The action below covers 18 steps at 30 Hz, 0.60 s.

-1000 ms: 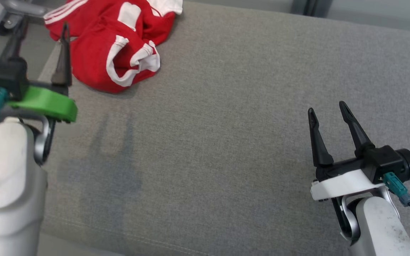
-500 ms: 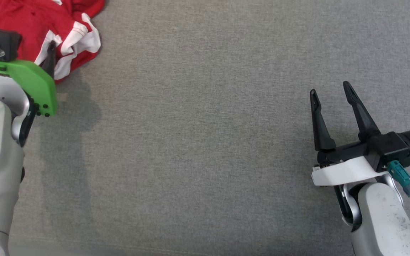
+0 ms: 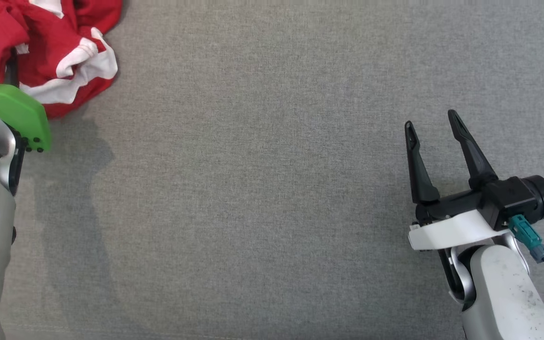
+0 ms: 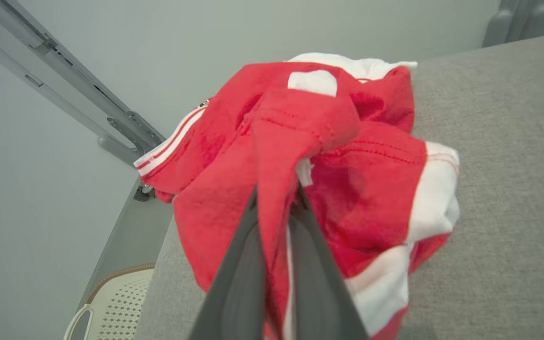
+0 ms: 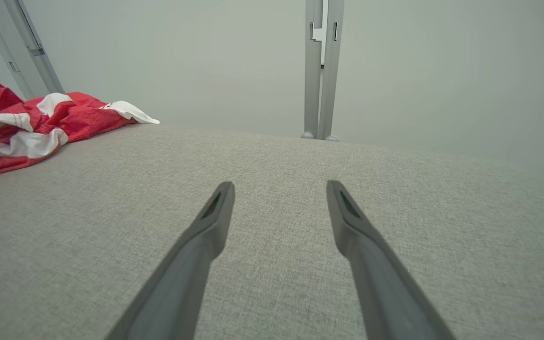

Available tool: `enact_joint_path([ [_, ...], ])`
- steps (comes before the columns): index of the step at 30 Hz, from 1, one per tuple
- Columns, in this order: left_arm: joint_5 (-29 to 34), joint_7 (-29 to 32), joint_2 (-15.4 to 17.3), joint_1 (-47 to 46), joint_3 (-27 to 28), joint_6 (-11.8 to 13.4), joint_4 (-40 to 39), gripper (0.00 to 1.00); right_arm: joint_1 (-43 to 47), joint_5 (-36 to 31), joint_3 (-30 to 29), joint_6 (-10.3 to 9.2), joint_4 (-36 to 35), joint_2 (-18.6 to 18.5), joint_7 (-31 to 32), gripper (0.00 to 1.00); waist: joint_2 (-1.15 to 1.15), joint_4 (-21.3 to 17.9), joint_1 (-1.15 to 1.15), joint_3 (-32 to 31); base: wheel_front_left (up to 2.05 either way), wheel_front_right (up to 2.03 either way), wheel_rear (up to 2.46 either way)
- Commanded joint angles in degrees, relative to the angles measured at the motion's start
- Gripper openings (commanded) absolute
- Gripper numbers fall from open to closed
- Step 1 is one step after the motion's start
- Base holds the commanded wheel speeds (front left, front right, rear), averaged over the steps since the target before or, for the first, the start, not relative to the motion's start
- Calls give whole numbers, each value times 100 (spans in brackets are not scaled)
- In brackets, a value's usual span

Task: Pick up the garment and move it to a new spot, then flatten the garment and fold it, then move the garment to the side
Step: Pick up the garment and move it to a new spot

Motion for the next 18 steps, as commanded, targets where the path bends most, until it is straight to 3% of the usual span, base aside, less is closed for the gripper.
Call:
enact_joint_path([
  [1,94,-121,75,-129,-45,-25,22,0,73,61,18,1,34,-15,-18,100,0,28,0,-399,0,0,0],
  [8,385,-517,50,-418,-484,-176,-235,0,351,391,-21,1,174,-15,-18,100,0,-175,0,-1292,0,0,0],
  [18,277,-520,-475,-486,-1328,-311,-1339,0,951,693,-368,1,275,-15,-18,100,0,-722,0,-2256,0,0,0],
])
